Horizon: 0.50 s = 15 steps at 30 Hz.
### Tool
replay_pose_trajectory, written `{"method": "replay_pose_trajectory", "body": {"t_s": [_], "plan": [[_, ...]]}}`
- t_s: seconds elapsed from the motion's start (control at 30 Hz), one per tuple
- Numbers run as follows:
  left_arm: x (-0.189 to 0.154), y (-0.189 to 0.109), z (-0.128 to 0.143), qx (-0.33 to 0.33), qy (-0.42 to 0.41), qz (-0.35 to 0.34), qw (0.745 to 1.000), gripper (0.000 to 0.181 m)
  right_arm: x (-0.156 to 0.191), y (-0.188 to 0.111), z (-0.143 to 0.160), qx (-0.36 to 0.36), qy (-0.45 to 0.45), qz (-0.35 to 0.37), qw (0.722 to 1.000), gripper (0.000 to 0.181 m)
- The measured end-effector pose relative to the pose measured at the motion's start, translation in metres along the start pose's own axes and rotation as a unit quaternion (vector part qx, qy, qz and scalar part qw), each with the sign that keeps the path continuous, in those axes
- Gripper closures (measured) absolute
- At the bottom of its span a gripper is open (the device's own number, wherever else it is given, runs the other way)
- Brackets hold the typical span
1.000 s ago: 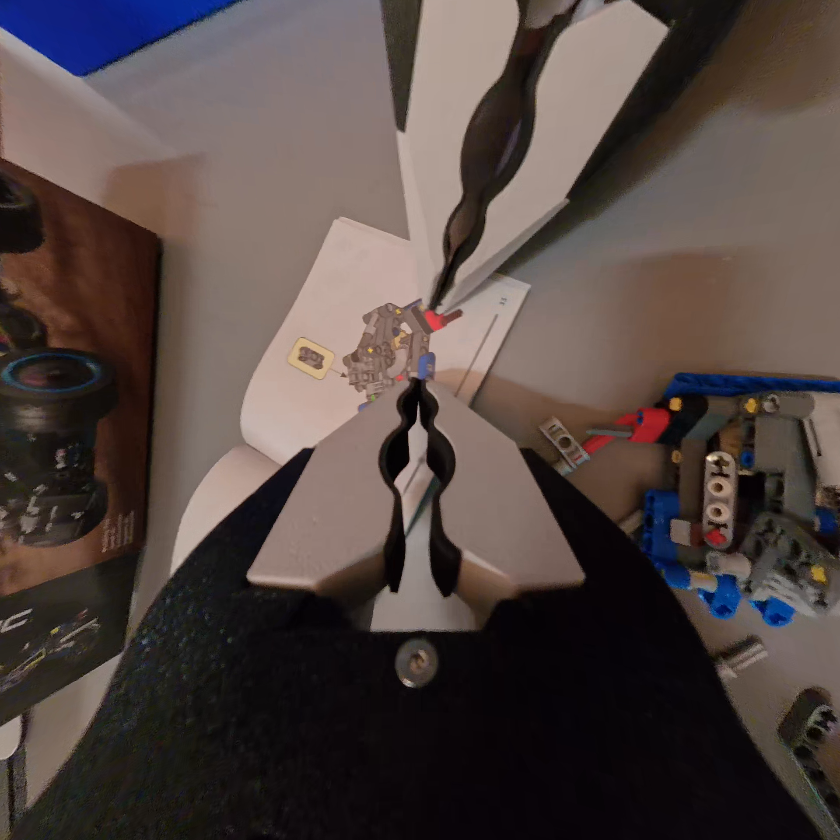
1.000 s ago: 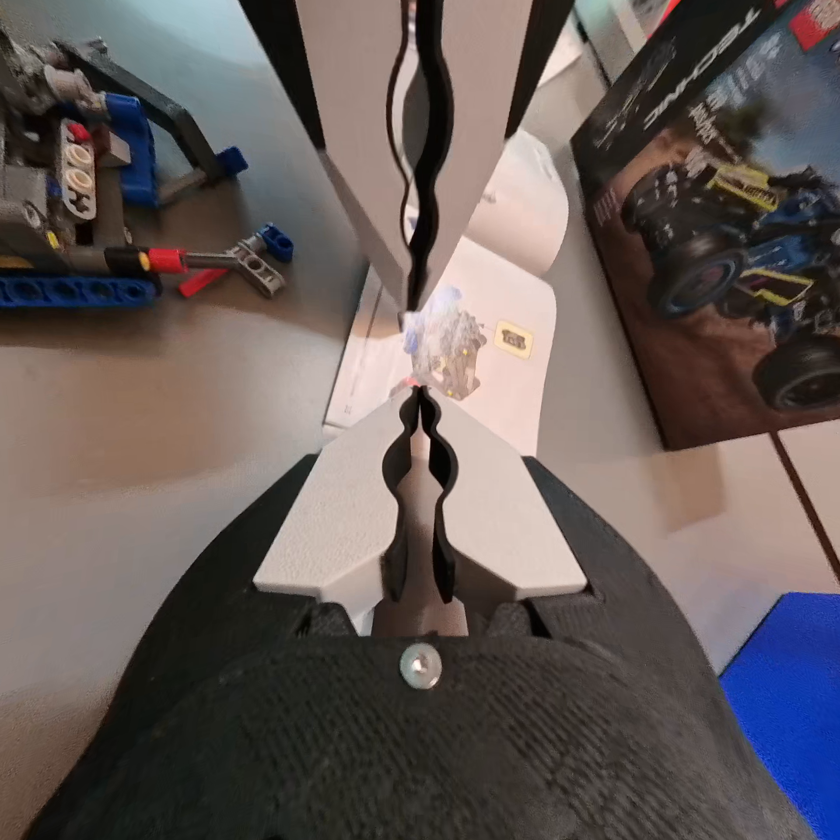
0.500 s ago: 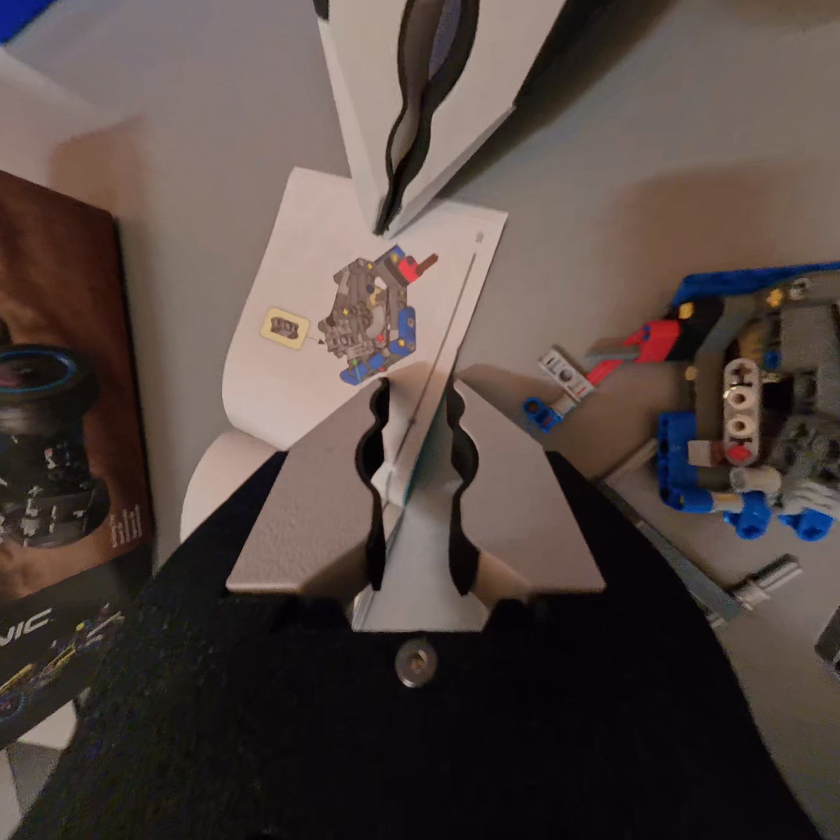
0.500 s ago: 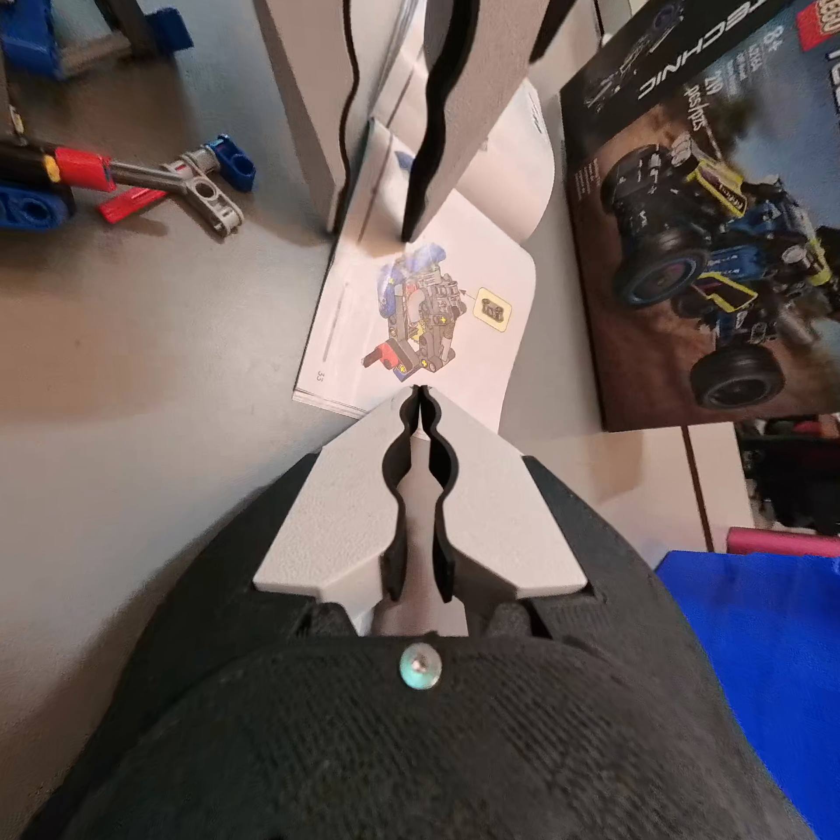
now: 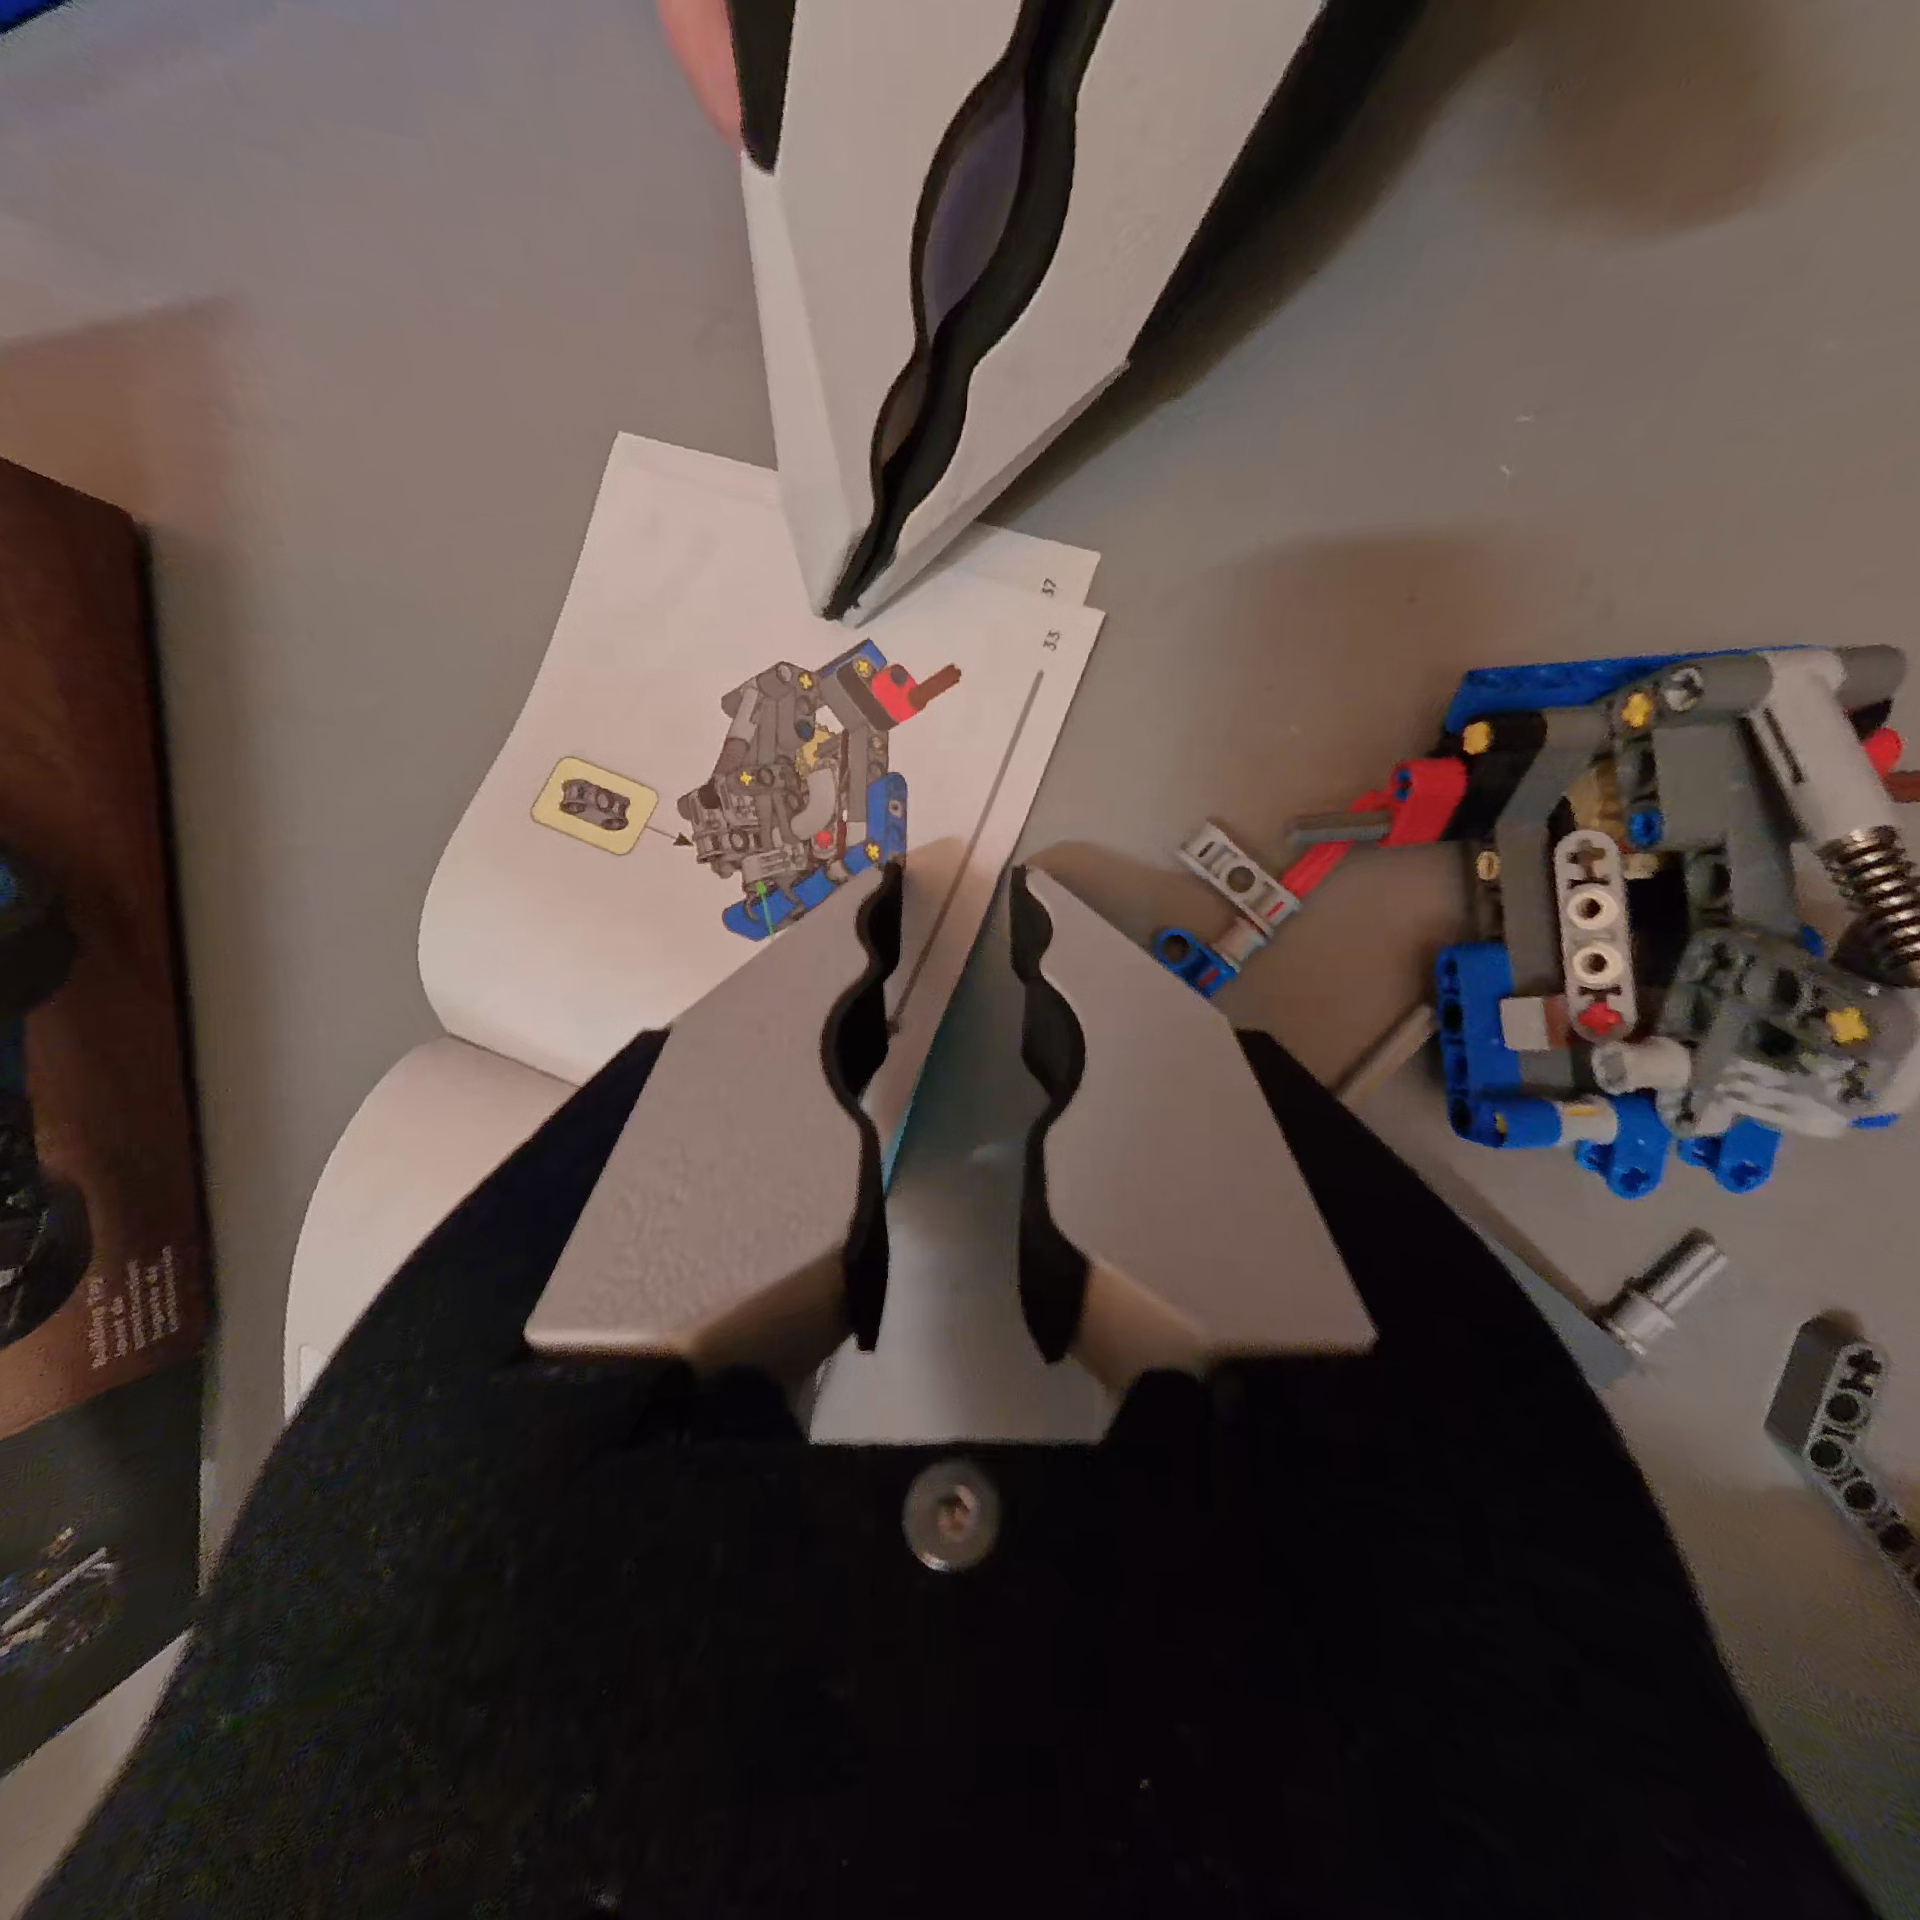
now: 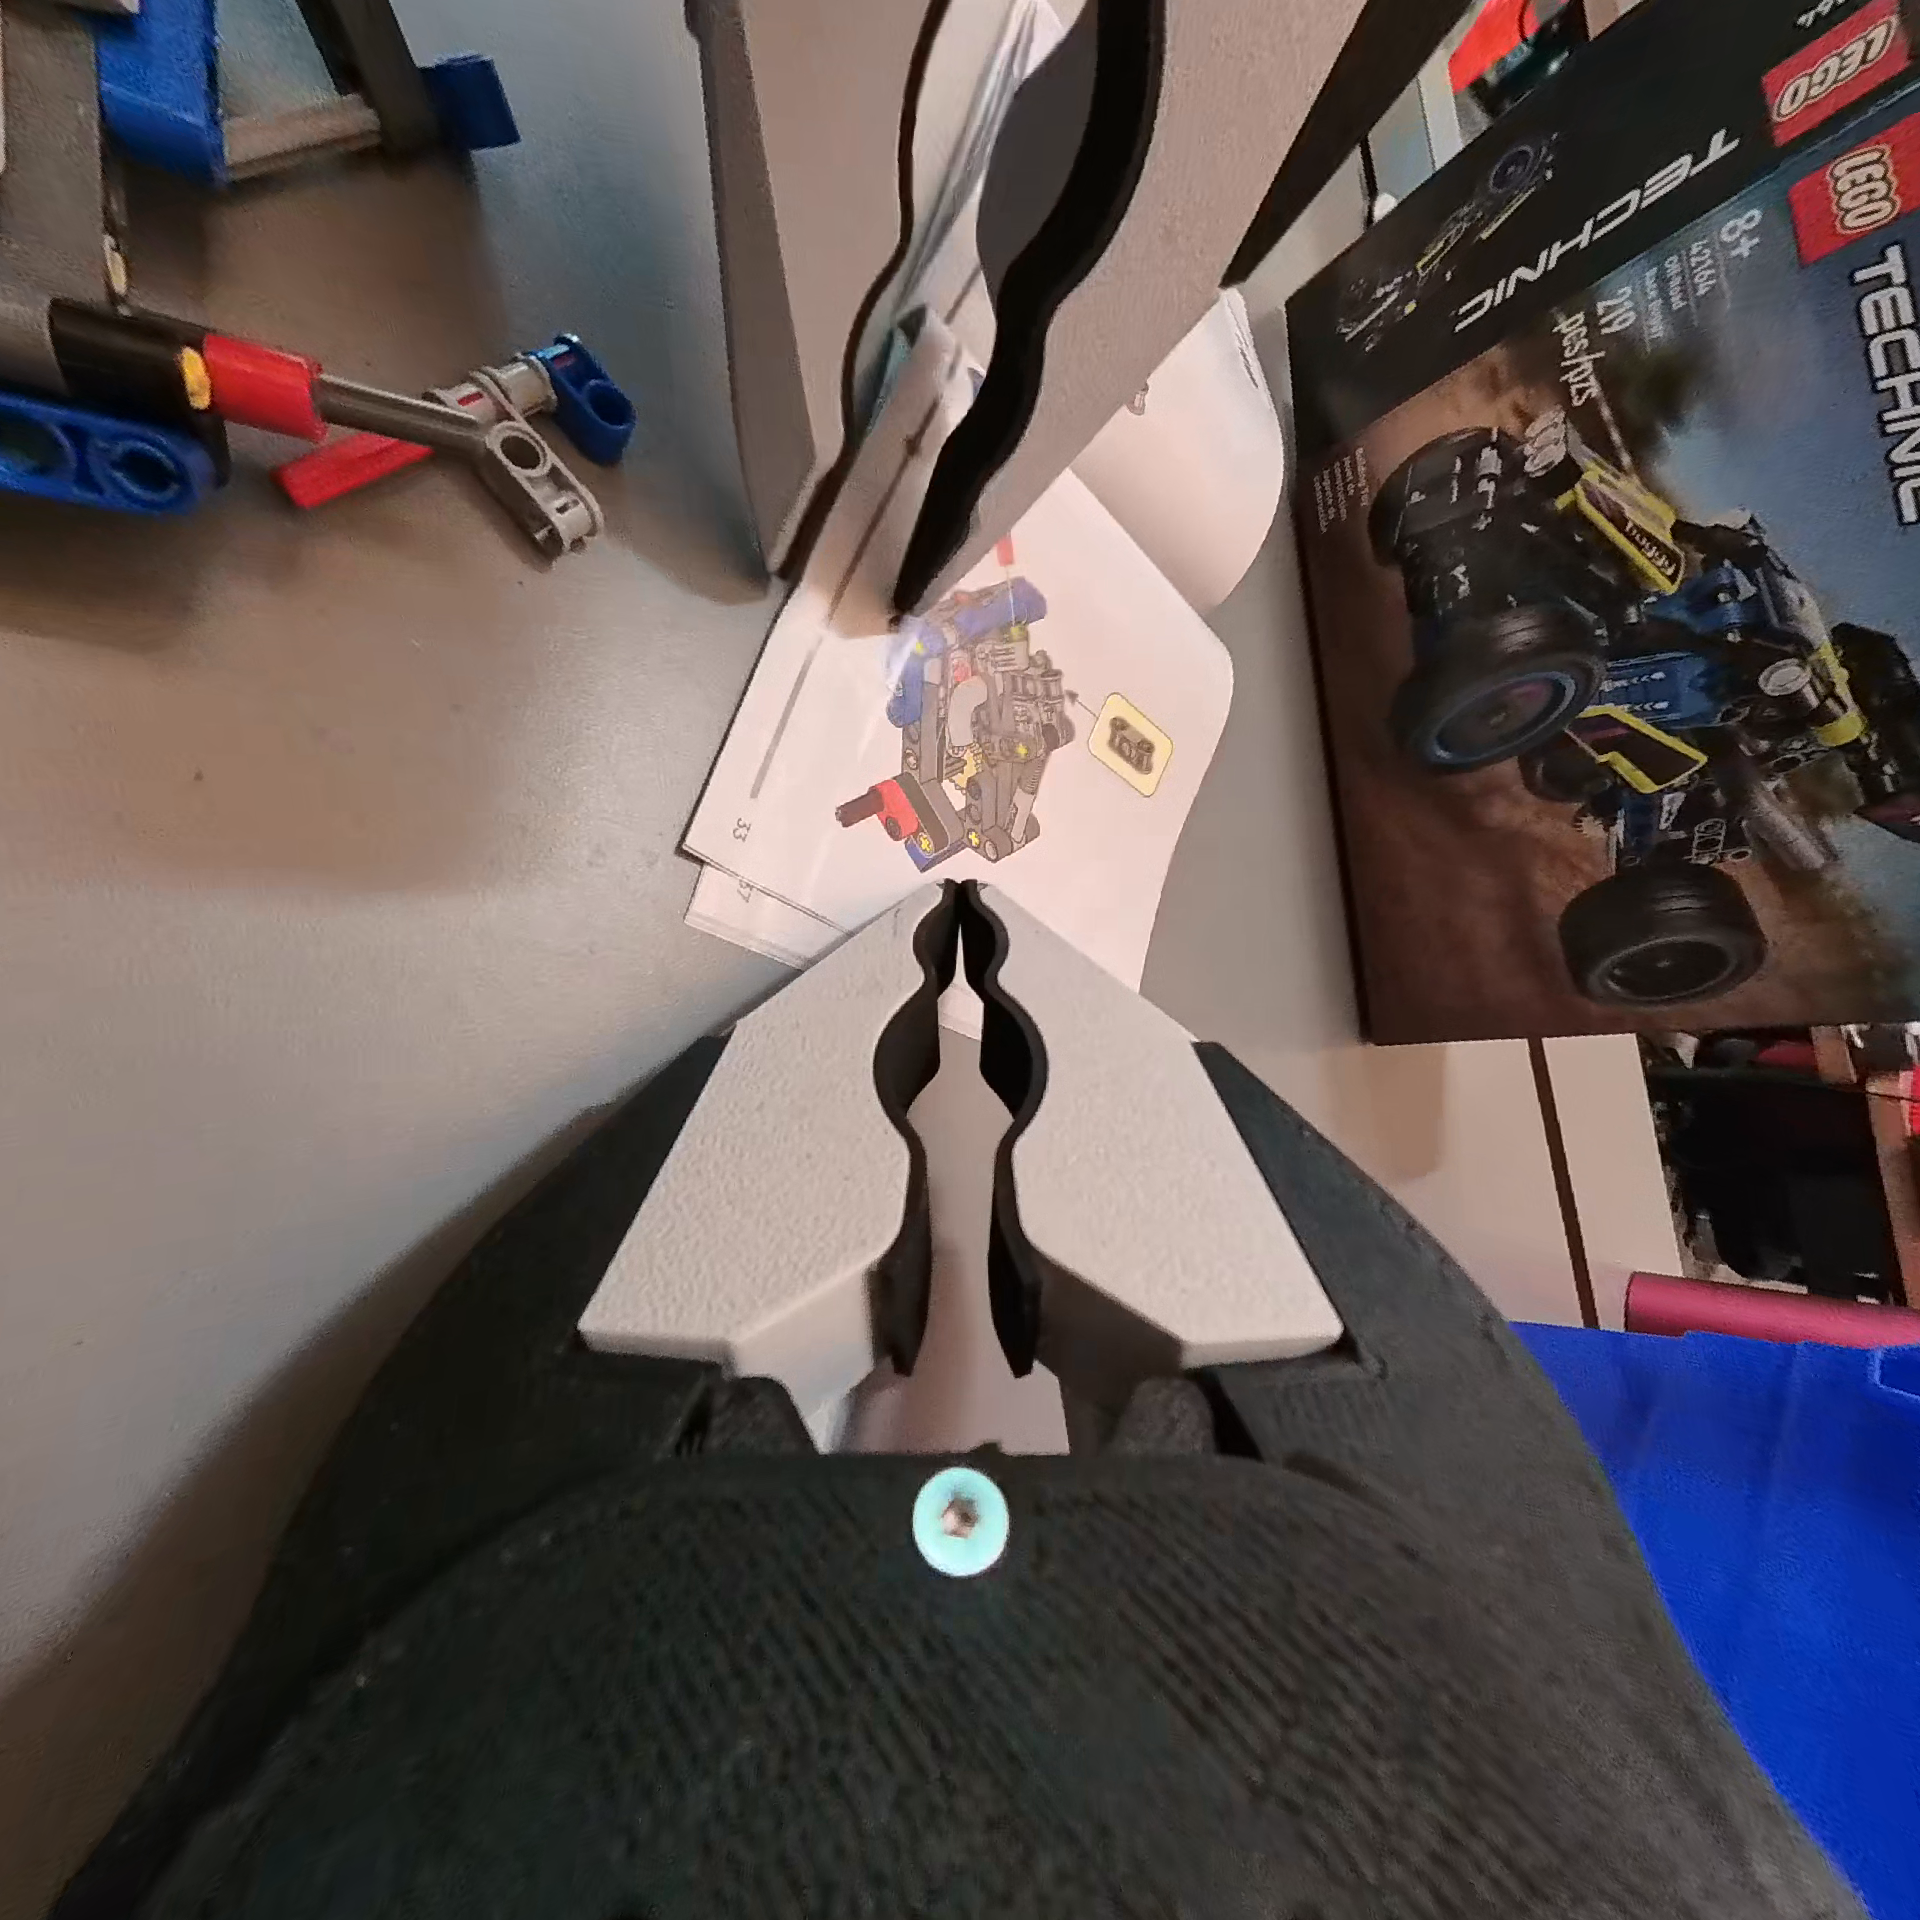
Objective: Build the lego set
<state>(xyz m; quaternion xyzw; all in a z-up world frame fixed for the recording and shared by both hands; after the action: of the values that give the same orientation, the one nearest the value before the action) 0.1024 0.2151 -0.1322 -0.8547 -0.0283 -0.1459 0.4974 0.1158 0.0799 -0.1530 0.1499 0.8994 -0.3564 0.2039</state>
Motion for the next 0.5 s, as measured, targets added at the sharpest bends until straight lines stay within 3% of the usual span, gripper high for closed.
{"method": "replay_pose_trajectory", "body": {"t_s": [0.3, 0.43, 0.5], "plan": [[-0.004, -0.001, -0.008, -0.018, 0.016, -0.006, 1.0, 0.168, 0.003, 0.005, -0.004, -0.019, -0.005, -0.005, 1.0, 0.181], [-0.007, 0.005, -0.011, 0.009, 0.037, 0.001, 0.999, 0.168, 0.005, 0.006, -0.007, -0.022, -0.007, -0.011, 1.0, 0.181], [-0.007, 0.008, -0.014, 0.019, 0.048, -0.008, 0.999, 0.178, 0.005, 0.007, -0.008, -0.025, -0.008, -0.014, 1.0, 0.181]]}}
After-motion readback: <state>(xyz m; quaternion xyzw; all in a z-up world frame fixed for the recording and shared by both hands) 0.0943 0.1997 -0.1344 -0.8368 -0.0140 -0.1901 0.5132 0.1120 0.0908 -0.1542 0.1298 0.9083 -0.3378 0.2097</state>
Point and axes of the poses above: each gripper's, where its closed fingertips meet, y out along the fingers, z out of its underside, x = y × z across the jaws, the point moved 8 cm from there along -y, back along the fingers, and after that the axes turned 14 degrees about y, right-handed, at the moved point
